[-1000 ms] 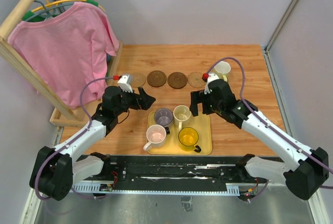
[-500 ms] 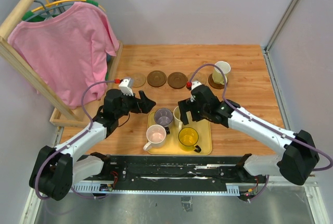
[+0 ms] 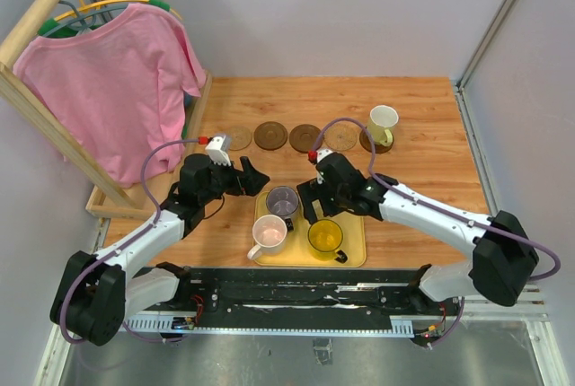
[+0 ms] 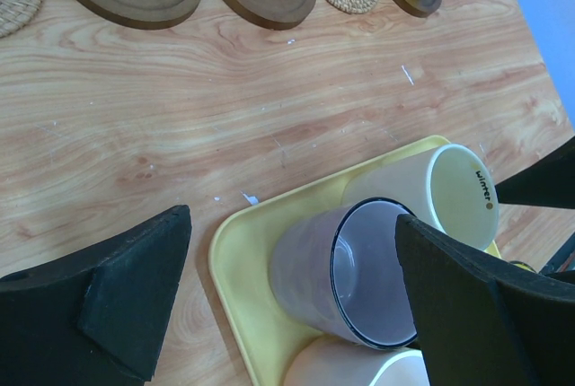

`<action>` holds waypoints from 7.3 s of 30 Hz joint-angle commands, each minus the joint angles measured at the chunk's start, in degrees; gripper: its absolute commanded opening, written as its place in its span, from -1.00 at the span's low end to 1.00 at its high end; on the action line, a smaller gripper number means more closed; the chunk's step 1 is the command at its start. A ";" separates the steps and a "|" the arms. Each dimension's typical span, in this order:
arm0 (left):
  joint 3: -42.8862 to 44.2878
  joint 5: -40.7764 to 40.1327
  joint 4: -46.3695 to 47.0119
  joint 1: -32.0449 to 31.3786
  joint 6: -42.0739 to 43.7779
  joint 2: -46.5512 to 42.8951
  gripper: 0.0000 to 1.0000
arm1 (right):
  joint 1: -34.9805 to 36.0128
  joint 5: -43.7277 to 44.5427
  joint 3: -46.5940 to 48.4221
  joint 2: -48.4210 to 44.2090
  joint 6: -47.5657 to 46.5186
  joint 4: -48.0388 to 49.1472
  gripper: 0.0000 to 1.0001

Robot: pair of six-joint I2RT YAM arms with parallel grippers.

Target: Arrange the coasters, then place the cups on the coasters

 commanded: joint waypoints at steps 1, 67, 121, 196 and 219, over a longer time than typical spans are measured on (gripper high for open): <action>-0.79 -0.05 2.27 -0.70 -0.09 -0.74 0.99 | 1.15 0.39 -0.08 2.35 0.57 1.22 0.97; -2.64 -1.10 2.20 -0.95 0.28 -1.40 0.99 | 1.12 11.93 -4.20 6.50 3.95 0.54 -0.14; 1.10 -4.60 7.95 -0.94 -0.76 4.36 0.99 | -23.67 6.45 10.31 15.01 -20.67 24.26 -0.98; 1.32 -2.21 8.98 -0.88 -0.41 10.22 0.99 | -26.88 8.32 21.82 32.80 -16.70 22.02 -0.26; 1.32 -1.64 7.86 -0.95 -0.15 7.72 0.99 | -23.66 11.21 17.16 21.95 -16.34 17.01 0.30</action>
